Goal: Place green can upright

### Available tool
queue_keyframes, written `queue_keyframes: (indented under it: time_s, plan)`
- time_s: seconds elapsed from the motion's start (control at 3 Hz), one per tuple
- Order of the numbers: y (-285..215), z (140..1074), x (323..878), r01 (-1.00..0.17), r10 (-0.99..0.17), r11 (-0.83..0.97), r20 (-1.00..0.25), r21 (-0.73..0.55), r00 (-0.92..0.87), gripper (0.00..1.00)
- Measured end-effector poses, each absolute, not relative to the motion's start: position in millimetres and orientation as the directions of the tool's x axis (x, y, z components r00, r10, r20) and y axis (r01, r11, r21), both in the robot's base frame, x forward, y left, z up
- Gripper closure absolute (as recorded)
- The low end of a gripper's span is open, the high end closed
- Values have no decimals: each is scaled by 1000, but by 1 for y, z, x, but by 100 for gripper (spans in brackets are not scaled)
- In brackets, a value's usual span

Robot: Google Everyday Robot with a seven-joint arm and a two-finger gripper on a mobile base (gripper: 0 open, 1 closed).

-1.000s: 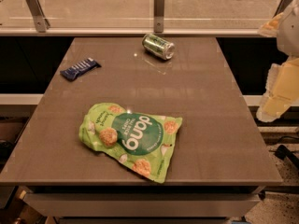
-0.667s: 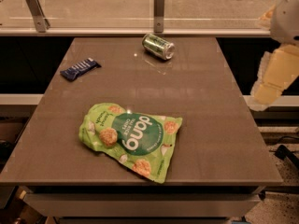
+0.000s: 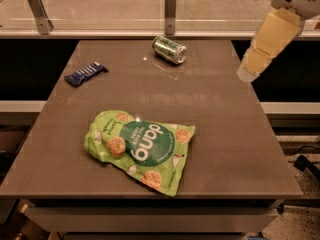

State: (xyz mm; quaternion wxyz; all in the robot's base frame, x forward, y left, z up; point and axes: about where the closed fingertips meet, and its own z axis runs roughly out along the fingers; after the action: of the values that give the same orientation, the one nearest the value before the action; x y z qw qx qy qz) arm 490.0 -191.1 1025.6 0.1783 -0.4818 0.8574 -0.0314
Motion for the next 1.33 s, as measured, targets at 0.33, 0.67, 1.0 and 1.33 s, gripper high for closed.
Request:
queue_keyframes:
  time_s: [0.33,0.67,1.0,1.33]
  plan:
    - [-180,1033,514,-758,-783,615,-282,-216,-555,0]
    - [-167,1031,538,-719,-751,658,-263,-225,-605,0]
    - [-147,1011,587,-678,-725,688,-203,-259,-659,0]
    - [-142,1013,596,-674,-727,686,-235,-273,-645,0]
